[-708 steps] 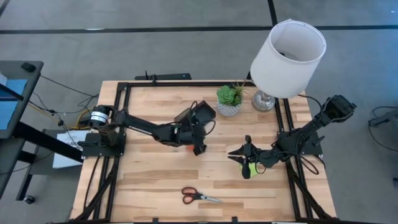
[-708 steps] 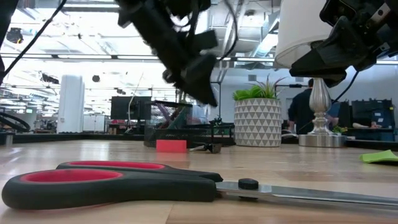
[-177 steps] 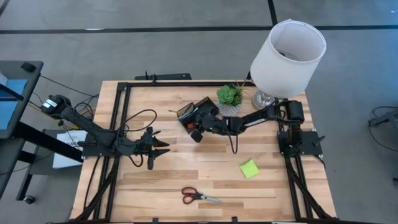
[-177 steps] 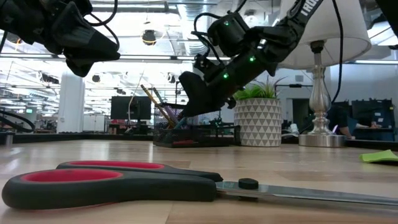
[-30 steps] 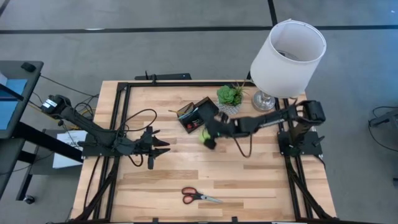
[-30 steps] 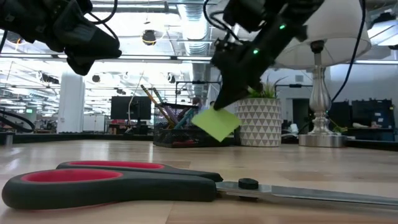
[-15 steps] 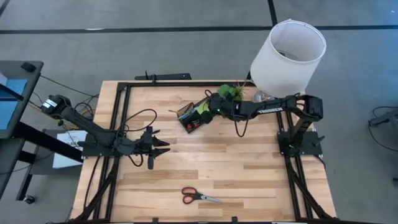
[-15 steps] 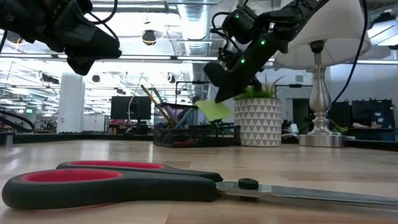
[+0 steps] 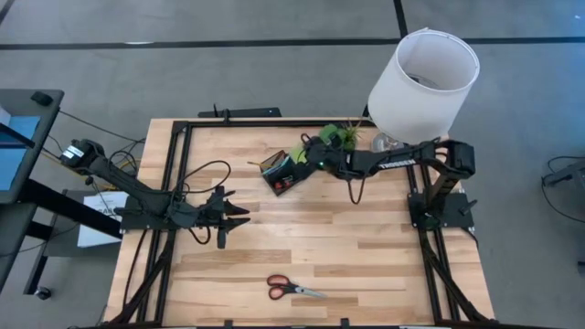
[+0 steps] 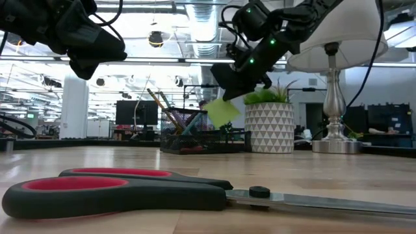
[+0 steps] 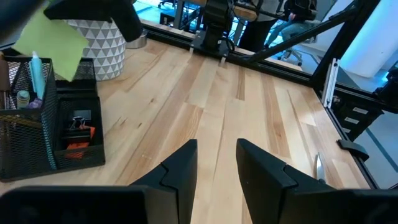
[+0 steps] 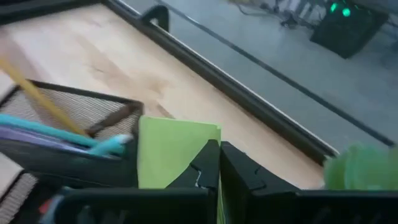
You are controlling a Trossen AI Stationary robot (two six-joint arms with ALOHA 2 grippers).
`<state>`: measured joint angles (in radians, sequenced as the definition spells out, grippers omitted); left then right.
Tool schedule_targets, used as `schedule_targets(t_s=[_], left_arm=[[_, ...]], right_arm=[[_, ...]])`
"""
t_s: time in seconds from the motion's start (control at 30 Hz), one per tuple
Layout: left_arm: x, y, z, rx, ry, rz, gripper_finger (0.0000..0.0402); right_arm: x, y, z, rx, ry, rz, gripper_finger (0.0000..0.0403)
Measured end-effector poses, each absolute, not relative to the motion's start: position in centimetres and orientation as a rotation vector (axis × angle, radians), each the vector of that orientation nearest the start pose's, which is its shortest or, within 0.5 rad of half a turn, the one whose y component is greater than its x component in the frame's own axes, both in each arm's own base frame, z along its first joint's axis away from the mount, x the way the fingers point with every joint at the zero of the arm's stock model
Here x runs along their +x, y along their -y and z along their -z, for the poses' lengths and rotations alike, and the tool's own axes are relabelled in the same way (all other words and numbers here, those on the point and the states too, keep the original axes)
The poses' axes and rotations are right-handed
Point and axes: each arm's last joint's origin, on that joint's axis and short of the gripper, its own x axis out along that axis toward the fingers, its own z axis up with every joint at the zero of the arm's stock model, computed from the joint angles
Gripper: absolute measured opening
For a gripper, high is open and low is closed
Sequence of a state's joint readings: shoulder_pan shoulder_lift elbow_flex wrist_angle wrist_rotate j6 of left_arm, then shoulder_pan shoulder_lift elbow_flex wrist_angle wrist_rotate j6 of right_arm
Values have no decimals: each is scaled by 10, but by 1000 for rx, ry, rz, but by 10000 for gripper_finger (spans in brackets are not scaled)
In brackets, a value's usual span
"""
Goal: Pick and place office supplies into organizer
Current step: Put the green notepad into the black desk organizer, then put the black scissors into the top left compartment of the black desk organizer
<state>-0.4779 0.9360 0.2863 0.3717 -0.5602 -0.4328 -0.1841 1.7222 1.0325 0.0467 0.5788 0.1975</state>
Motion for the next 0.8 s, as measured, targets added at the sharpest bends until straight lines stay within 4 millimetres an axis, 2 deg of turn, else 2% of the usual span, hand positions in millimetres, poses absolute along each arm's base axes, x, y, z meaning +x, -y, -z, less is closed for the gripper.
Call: schedule_targets(t_s=[0.17,0.43,0.67,0.8], left_arm=[[170,71,-190,-304,-218,-132,105],[170,71,-190,-317,-218,-132,105],[170,71,-190,-317,-218,-133,105],[170,71,-190,-317,-218,-133,105]], right_arm=[[354,77,-202,29,-551,773,37],[354,80,-202,14,-550,779,85],[362,78,-211,74,-435,663,92],[361,78,-209,146,-430,686,91]])
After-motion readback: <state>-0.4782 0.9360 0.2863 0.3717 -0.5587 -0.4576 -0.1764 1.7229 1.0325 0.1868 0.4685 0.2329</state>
